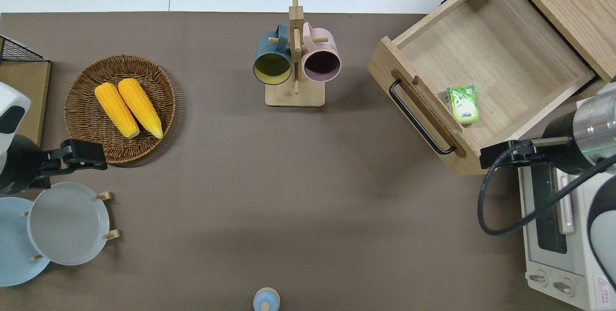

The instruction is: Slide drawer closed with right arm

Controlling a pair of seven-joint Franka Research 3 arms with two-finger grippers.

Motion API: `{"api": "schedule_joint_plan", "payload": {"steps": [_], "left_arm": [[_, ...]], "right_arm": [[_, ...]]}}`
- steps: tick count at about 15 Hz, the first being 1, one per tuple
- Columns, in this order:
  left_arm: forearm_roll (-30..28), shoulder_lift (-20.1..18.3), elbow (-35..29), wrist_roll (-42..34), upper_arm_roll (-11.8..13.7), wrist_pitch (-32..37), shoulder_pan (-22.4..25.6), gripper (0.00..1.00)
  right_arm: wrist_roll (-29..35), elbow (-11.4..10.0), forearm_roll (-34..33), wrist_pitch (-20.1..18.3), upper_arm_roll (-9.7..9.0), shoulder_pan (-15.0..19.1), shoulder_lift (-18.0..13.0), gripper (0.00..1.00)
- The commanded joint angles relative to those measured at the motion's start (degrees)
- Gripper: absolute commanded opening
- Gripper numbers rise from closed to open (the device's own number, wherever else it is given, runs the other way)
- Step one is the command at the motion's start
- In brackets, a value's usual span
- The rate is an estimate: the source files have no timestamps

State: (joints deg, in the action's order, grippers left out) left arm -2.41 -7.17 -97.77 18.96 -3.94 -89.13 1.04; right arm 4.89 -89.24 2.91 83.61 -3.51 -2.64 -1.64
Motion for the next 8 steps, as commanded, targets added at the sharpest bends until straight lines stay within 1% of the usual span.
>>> {"api": "schedule_joint_plan", "payload": {"steps": [1, 2, 3, 4, 5, 6, 7, 8], "left_arm": [[-0.1, -0.5, 0.2, -0.5, 0.3, 0.9, -0.1, 0.99], [-0.1, -0.5, 0.2, -0.5, 0.3, 1.0, -0.1, 0.99], [-0.1, -0.5, 0.2, -0.5, 0.3, 0.9, -0.1, 0.99], [-0.1, -0.5, 0.2, -0.5, 0.3, 0.9, -0.1, 0.99], [-0.1, -0.5, 0.2, -0.5, 0.3, 0.9, -0.1, 0.99], [-0.1, -0.5, 0.2, -0.5, 0.3, 0.9, -0.1, 0.99], [-0.1, -0.5, 0.2, -0.5, 0.3, 0.9, -0.1, 0.99], [-0.1, -0.5, 0.2, -0.5, 0.3, 1.0, -0.1, 0.99]], "right_arm": [[-0.7, 1.7, -1.2, -1.8, -0.27, 0.0, 1.0, 0.981], [-0.7, 1.7, -1.2, -1.8, -0.36, 0.0, 1.0, 0.979], [-0.6, 2.1, -1.2, -1.8, -0.36, 0.0, 1.1, 0.971], [-0.5, 2.7, -1.1, -2.3, -0.45, 0.0, 1.6, 0.931], [0.0, 2.9, -1.1, -2.8, -0.45, 0.0, 1.7, 0.854], [1.5, 2.9, -1.1, -2.9, -0.54, 0.0, 1.7, 0.719], [2.7, 2.9, -1.1, -3.0, -0.62, 0.0, 1.7, 0.502], [3.3, 2.9, -1.1, -3.2, -0.8, 0.0, 1.7, 0.365]]}}
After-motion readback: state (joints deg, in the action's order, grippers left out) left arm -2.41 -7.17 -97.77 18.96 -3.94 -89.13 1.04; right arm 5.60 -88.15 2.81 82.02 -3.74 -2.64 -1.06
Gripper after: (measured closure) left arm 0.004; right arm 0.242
